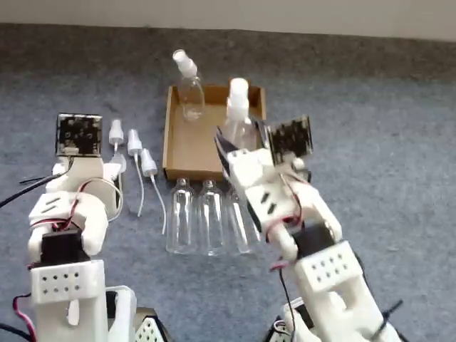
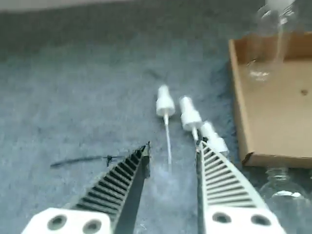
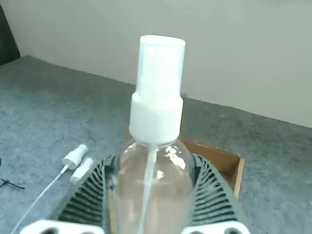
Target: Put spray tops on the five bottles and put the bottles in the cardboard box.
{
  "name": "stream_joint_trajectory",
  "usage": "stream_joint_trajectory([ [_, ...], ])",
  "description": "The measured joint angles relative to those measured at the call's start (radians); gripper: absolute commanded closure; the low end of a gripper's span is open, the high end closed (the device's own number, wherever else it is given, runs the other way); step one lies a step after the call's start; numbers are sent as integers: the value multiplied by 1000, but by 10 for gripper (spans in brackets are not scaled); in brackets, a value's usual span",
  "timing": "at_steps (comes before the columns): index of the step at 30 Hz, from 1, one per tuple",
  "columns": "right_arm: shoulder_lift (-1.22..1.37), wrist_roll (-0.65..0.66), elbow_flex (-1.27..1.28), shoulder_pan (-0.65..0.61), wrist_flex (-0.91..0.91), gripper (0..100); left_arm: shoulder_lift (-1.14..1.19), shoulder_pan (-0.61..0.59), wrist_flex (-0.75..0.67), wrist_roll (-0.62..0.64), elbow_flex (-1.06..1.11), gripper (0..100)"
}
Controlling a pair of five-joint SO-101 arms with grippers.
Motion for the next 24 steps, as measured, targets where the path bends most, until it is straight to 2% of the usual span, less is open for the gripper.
stream_joint_trajectory([
  [5,422,0,-264,-43,-86,995,0,-87,-192,14,207,849],
  [10,733,0,-381,-72,-184,995,0,-104,-250,18,235,849],
  [19,974,0,-292,-72,-773,995,0,-104,-276,18,264,849],
  [24,1045,0,-282,-72,-879,995,0,-104,-279,18,264,849],
])
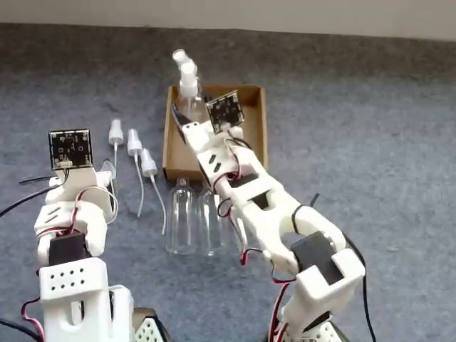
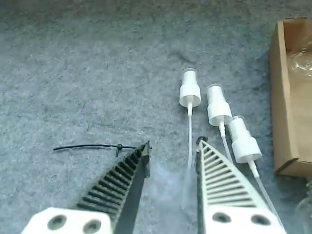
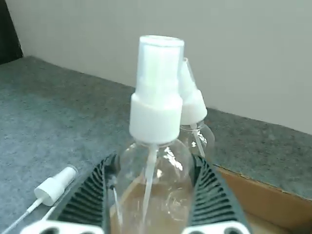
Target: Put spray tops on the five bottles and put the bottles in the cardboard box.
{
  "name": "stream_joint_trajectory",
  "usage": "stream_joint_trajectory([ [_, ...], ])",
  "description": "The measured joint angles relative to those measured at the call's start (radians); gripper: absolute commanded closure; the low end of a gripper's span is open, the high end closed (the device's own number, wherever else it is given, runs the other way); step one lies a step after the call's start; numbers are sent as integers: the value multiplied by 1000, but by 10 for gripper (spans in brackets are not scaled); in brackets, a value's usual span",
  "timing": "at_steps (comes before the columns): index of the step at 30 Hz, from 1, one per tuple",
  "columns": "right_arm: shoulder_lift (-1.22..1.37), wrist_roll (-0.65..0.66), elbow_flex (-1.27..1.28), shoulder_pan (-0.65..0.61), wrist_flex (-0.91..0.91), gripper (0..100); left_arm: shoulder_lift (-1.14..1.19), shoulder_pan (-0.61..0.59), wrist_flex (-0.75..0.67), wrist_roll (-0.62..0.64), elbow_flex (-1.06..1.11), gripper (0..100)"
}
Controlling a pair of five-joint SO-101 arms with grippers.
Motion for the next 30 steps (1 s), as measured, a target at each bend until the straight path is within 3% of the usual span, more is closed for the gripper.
stream_joint_trajectory([
  [6,-98,5,40,-20,37,995,0,35,0,0,0,845],
  [9,-265,5,98,-49,229,995,0,112,0,-9,0,829],
  [15,-548,5,107,-86,617,995,-23,224,74,-80,0,662],
  [23,-621,-40,114,-97,675,995,-284,302,219,-83,-2,675],
  [30,-626,-72,114,-110,784,995,-371,351,215,-83,0,686],
])
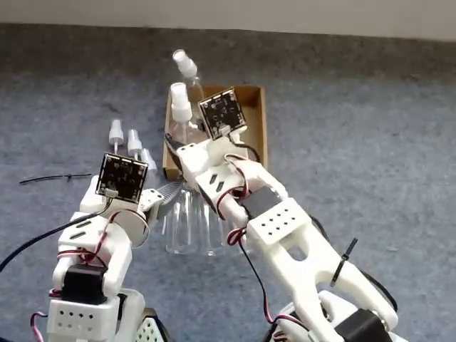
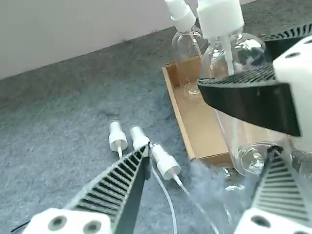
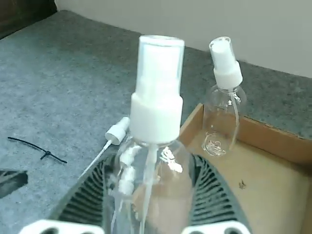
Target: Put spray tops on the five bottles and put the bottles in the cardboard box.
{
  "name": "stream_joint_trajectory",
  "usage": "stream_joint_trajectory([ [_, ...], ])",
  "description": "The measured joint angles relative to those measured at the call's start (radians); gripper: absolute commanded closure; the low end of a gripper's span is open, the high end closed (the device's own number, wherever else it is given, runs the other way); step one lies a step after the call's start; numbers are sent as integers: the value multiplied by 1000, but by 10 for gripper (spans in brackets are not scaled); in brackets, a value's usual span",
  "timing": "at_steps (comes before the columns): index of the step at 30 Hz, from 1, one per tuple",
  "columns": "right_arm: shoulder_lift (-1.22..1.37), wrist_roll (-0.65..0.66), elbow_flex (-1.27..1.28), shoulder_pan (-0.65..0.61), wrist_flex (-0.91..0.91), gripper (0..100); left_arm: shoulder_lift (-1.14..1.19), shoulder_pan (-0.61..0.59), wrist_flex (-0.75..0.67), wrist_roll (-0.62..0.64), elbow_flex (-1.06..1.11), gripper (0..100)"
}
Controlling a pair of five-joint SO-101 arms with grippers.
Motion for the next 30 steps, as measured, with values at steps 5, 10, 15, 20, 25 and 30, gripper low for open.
stream_joint_trajectory([
  [5,0,0,0,-9,15,995,-2,-3,-66,-3,52,691],
  [10,-23,-2,0,-12,137,995,-2,-3,-92,-8,69,691],
  [15,-141,-2,0,-9,181,995,-2,-3,-94,-8,69,691],
  [20,-213,-2,0,-9,230,995,-2,-5,-94,-8,69,691],
  [25,-218,-2,0,-9,230,995,-2,-5,-94,-8,69,691],
  [30,-218,-2,5,-9,152,995,-11,11,-43,-8,49,688],
])
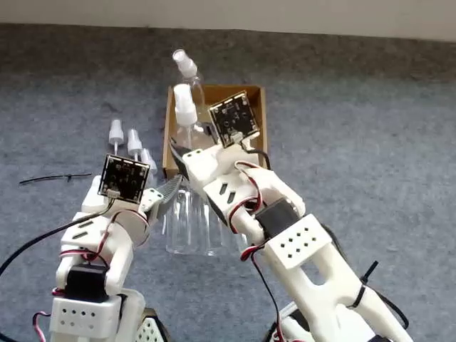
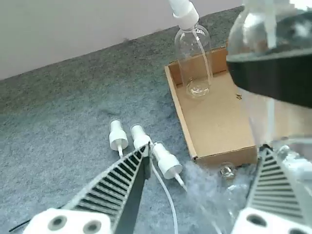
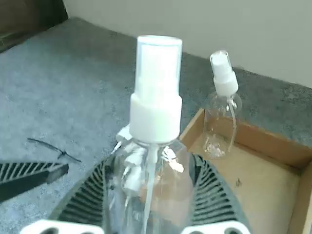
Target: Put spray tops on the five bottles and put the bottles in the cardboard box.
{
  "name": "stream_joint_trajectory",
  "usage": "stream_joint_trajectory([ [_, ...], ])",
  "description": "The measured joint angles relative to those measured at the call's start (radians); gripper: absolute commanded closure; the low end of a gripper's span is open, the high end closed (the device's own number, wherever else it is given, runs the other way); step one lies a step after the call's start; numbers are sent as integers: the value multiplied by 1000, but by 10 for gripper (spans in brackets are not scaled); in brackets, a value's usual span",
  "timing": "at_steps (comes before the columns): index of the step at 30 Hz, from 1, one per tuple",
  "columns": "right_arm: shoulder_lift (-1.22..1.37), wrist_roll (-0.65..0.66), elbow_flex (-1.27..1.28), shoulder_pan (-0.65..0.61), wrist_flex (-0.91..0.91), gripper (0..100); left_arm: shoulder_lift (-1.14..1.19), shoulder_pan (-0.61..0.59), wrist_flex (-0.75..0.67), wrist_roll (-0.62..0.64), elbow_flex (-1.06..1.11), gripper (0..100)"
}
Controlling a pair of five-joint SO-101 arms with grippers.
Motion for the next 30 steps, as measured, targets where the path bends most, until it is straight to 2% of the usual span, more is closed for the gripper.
stream_joint_trajectory([
  [4,-6,-43,0,-31,-29,995,-14,51,115,32,-72,688],
  [24,-20,-68,-3,-75,104,995,-5,2,26,38,-21,691],
  [26,-20,-69,-2,-64,84,995,-5,2,26,38,-21,691],
  [30,20,-69,0,25,-78,995,-6,-6,17,37,-21,691],
])
